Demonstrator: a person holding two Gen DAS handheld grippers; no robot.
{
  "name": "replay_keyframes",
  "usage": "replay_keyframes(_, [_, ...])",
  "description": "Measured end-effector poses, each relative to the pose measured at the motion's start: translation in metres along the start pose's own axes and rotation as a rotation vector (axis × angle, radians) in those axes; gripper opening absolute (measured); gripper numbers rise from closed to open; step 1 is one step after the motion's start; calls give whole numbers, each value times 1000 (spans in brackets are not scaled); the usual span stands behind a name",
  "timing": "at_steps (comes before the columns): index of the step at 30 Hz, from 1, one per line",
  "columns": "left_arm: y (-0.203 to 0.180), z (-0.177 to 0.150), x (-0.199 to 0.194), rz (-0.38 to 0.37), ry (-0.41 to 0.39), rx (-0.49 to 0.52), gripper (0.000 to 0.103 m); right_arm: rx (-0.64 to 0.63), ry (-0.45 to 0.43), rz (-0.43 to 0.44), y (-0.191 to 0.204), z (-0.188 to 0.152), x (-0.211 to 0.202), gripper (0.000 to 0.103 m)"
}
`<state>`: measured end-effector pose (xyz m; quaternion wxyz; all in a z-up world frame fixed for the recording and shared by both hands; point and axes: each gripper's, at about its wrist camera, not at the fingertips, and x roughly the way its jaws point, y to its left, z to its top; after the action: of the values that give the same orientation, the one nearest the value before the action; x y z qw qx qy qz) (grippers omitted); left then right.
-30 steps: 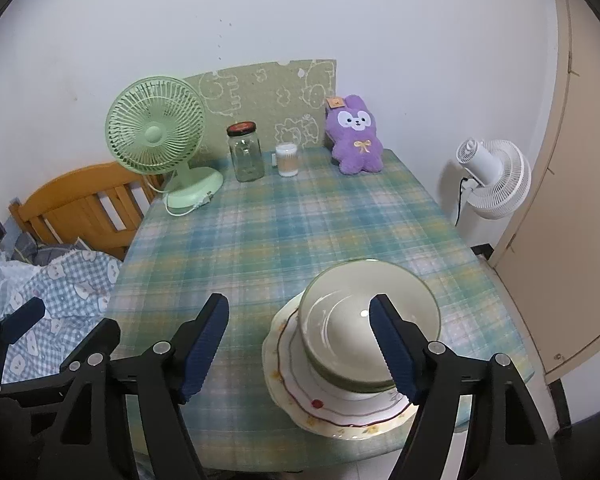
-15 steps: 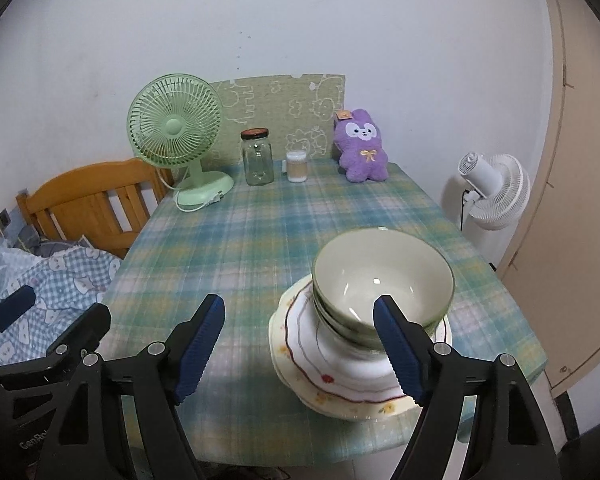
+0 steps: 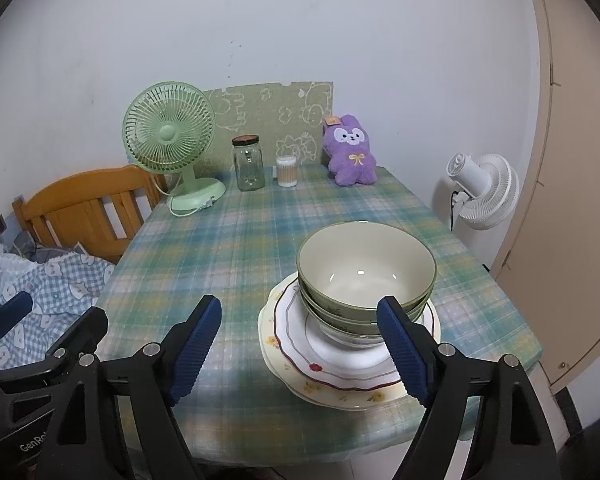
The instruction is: Organize plates and bowls
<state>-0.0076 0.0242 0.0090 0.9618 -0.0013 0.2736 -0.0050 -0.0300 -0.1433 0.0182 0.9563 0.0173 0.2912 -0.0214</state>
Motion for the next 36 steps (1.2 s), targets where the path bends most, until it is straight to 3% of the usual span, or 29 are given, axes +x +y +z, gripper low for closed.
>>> replay_keyframes(36, [7, 2, -4, -5, -2, -11, 103, -2, 3, -5, 6, 2, -5, 83])
